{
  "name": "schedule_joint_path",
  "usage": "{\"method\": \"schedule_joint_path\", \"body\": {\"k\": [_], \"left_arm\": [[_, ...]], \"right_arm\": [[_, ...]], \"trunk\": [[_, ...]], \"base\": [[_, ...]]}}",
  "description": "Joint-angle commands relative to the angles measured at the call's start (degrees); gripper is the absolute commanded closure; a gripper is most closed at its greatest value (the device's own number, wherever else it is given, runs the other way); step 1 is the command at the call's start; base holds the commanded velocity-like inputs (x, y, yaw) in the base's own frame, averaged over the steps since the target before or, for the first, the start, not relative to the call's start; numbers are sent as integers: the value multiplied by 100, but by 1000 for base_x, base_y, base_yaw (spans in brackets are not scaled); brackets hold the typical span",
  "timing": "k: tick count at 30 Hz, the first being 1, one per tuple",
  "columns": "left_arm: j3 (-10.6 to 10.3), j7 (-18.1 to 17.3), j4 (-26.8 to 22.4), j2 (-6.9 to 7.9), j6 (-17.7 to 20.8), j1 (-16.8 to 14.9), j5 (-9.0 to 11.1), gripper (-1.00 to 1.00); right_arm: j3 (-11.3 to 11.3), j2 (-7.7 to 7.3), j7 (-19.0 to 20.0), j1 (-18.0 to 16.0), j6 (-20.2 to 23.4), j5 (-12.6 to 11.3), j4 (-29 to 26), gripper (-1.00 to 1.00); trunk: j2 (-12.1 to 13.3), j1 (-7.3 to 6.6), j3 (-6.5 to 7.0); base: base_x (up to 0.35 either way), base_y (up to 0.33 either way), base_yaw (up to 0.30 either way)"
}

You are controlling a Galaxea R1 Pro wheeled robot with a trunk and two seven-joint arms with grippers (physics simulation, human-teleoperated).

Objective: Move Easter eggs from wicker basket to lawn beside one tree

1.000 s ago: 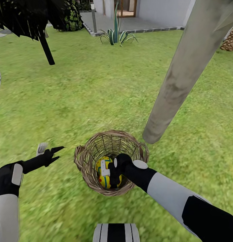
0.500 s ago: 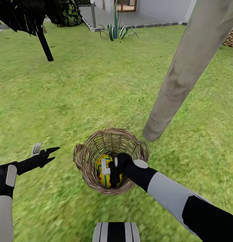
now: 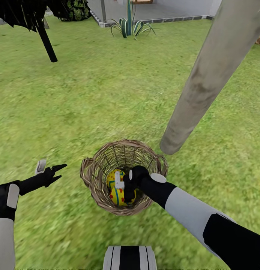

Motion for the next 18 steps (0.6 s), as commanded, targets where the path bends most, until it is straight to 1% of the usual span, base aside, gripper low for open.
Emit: {"method": "schedule_joint_path", "body": {"k": [1, 3, 6, 8, 11, 14, 17, 18], "left_arm": [[10, -32, 1, -3, 22, -5, -18, -100], [7, -32, 1, -5, 20, -5, -18, -100], [5, -32, 1, -6, 21, -5, -18, -100], [5, -32, 1, -6, 20, -5, -18, -100], [5, -32, 1, -6, 21, -5, -18, -100], [5, -32, 1, -8, 20, -5, -18, -100], [5, -32, 1, -13, 20, -5, -18, -100], [5, -32, 1, -14, 21, -5, -18, -100]], "right_arm": [[2, -1, 29, -5, 26, 34, -10, -100], [-1, -1, 27, -7, 28, 34, -11, -100], [-3, -2, 20, -12, 30, 34, -13, -100], [-3, -2, -11, -14, 30, 34, -13, -100], [-3, -2, -69, -13, 30, 34, -13, -100], [-3, 5, -82, -15, 30, 34, -7, -100], [-3, 5, -91, -15, 30, 27, -6, -100], [-9, 6, -98, -15, 30, 26, -5, -100]], "trunk": [[-2, -1, -4], [-2, -1, -4], [-6, 6, -71], [-6, 6, -71], [-10, 14, -137], [-10, 14, -137], [-14, 22, -204], [-14, 22, -204]], "base": [[0, 0, 0], [0, 0, 0], [0, 0, 0], [0, 0, 0], [0, 0, 0], [0, 0, 0], [0, 0, 0], [0, 0, 0]]}}
